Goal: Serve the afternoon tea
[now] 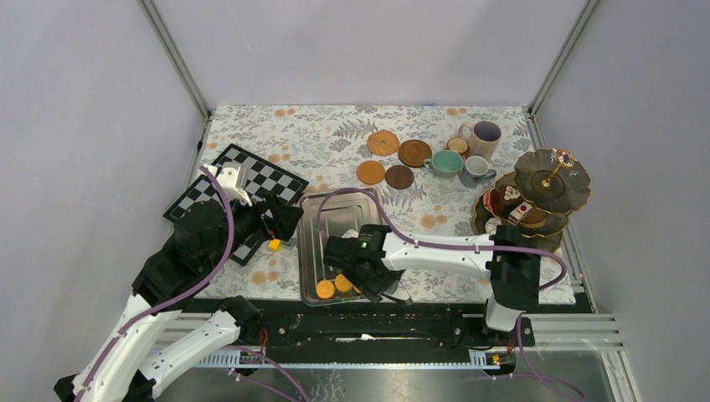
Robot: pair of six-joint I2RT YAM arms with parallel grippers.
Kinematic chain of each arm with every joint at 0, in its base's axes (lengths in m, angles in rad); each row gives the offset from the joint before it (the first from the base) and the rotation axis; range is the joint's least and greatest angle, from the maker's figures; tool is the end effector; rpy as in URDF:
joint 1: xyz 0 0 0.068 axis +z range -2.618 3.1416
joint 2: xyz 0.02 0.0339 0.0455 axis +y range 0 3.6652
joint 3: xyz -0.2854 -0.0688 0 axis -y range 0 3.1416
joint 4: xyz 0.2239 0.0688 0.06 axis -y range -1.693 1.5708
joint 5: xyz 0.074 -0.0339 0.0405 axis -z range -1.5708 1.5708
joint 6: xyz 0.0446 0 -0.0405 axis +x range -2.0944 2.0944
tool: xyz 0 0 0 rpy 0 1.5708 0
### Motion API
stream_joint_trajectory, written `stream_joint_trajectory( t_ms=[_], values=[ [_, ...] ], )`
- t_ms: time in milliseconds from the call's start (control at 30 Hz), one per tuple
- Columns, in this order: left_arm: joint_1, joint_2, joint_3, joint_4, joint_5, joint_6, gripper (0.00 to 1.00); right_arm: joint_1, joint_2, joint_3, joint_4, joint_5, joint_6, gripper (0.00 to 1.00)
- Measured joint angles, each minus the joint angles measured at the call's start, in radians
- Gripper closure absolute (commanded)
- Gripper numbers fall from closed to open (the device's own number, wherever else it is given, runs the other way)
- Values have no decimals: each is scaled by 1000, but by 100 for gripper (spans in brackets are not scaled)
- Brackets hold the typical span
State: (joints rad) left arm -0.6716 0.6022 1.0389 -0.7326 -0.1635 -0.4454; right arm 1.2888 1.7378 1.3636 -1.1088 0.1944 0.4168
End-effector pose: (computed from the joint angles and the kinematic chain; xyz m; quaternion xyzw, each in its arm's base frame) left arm 0.0634 -0.0411 0.3898 0.0421 0.8013 -0.2587 0.5378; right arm 0.0940 0.2935 0.2516 -0.4161 0.9031 -0.0309 0.1018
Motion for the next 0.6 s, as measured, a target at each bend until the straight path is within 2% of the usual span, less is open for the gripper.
stream_joint_trajectory(
  t_ms=[400, 600],
  values=[
    [0, -1, 0, -8, 0, 0, 1, 15, 58, 24, -13, 22, 12, 34],
    [0, -10, 0, -17, -2, 0, 1, 16, 81, 29, -28, 34, 19, 39]
  ],
)
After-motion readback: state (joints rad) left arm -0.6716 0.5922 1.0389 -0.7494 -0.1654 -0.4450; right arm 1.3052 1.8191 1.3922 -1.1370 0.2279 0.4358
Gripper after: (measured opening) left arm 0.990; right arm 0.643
